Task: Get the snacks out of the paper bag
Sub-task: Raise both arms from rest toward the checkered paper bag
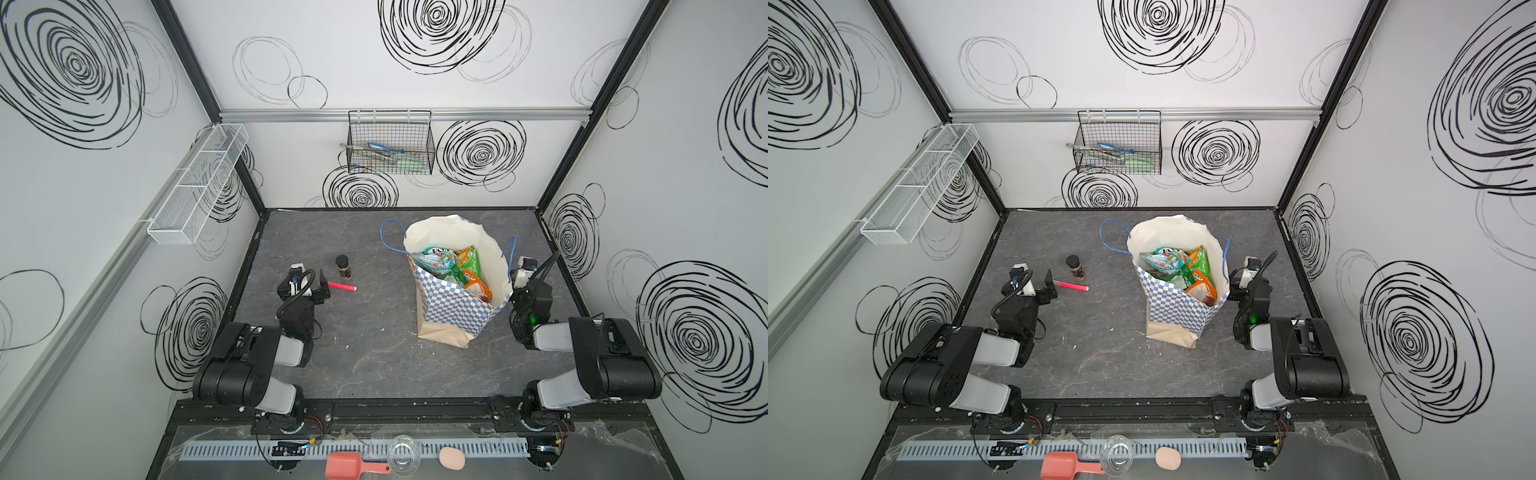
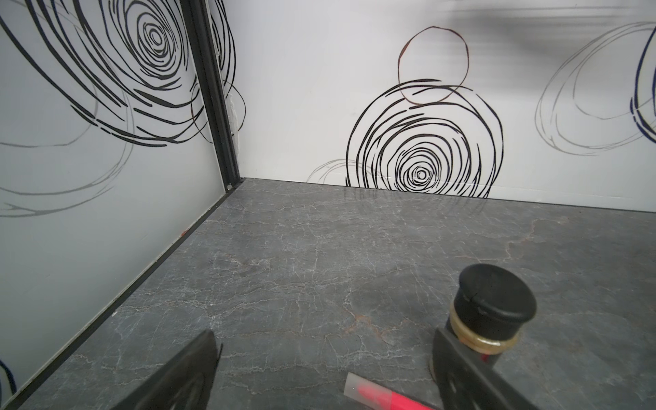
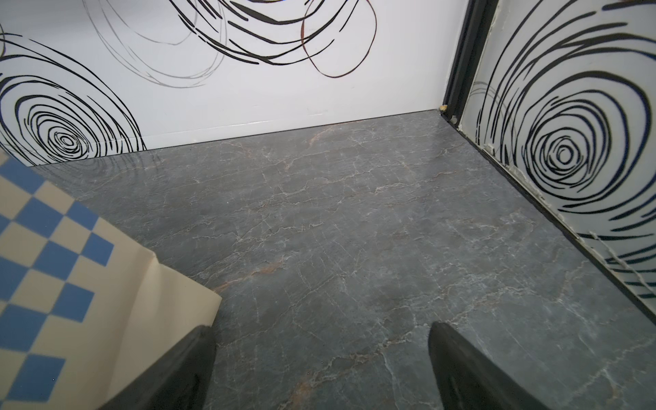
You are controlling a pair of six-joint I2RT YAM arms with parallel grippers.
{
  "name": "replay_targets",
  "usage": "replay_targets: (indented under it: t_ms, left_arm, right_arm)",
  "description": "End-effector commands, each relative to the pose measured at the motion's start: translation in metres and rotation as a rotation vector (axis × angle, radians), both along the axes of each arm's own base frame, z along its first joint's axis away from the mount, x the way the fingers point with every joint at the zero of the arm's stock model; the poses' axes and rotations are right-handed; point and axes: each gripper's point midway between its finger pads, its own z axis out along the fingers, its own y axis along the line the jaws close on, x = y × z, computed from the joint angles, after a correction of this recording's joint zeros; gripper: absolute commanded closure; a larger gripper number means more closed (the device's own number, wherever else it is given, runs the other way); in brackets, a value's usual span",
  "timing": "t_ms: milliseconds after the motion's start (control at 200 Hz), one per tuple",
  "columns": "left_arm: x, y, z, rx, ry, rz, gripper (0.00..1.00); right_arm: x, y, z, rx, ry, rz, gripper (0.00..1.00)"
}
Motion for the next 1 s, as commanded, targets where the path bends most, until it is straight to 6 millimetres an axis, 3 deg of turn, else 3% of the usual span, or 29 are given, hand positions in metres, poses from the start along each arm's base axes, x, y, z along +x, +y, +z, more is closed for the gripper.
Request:
replay_targets:
  t_ms: [0, 235, 385, 560, 750, 996]
  left_arm:
    - [0.002, -0.002, 0.021, 0.003, -0.087, -0.010, 0.04]
    - [0.002, -0.002, 0.021, 0.001, -0.085, -0.012, 0.04]
    - [0.002, -0.002, 0.021, 0.001, -0.087, -0.011, 0.04]
    - [0.002, -0.002, 0.021, 0.001, -0.088, -0.011, 0.04]
    - [-0.006, 0.002, 0.026, -0.013, -0.117, -0.001, 0.04]
    - [-0.025, 0.001, 0.062, -0.015, -0.173, -0.004, 0.04]
  right_arm:
    - [0.003, -0.001, 0.010, -0.009, -0.043, 0.003, 0.03]
    - [0.004, -0.006, 0.012, -0.004, -0.032, -0.028, 0.03]
    - [0.018, -0.037, 0.037, 0.057, 0.071, -0.185, 0.03]
    - [0.011, -0.053, 0.070, 0.186, 0.136, -0.316, 0.03]
    - [0.014, -0.029, 0.123, 0.408, 0.148, -0.265, 0.03]
    - [0.030, -0.013, 0.228, 0.471, 0.081, -0.187, 0.03]
